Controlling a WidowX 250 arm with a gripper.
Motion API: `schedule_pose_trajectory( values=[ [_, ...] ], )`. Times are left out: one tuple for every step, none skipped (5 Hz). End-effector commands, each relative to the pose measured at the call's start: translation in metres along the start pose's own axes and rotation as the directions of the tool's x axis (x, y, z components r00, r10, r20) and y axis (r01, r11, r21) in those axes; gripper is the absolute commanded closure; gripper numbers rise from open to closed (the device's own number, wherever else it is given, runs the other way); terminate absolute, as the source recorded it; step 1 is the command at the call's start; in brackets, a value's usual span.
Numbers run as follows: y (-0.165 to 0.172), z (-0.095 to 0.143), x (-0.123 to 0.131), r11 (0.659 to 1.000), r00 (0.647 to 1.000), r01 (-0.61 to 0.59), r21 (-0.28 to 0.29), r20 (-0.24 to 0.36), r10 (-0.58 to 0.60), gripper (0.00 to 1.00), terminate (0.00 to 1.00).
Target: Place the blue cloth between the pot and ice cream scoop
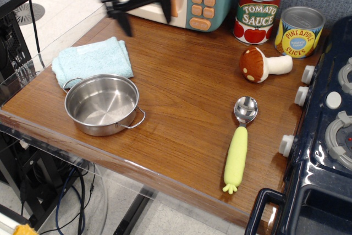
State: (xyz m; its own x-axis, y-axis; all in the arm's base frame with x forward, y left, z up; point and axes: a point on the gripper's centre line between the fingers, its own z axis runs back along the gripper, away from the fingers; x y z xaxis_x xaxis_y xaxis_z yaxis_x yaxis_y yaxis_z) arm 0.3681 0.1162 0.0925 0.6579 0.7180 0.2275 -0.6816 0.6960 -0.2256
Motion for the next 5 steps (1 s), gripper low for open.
schedule_pose_trajectory(
  values=[
    [0.063, 0.004, 0.034, 0.982, 0.98, -0.152, 0.109, 0.147, 0.135, 0.0, 0.0],
    [0.082, -0.011, 0.036, 0.96, 0.975, -0.2, 0.194, 0.138, 0.175, 0.0, 0.0],
    [0.094, -0.018, 0.029, 0.946, 0.978, -0.198, 0.259, 0.116, 0.173, 0.0, 0.0],
    [0.096, -0.023, 0.024, 0.933, 0.984, -0.174, 0.314, 0.099, 0.15, 0.0, 0.0],
    [0.093, -0.029, 0.024, 0.933, 0.985, -0.173, 0.315, 0.082, 0.155, 0.0, 0.0]
  ],
)
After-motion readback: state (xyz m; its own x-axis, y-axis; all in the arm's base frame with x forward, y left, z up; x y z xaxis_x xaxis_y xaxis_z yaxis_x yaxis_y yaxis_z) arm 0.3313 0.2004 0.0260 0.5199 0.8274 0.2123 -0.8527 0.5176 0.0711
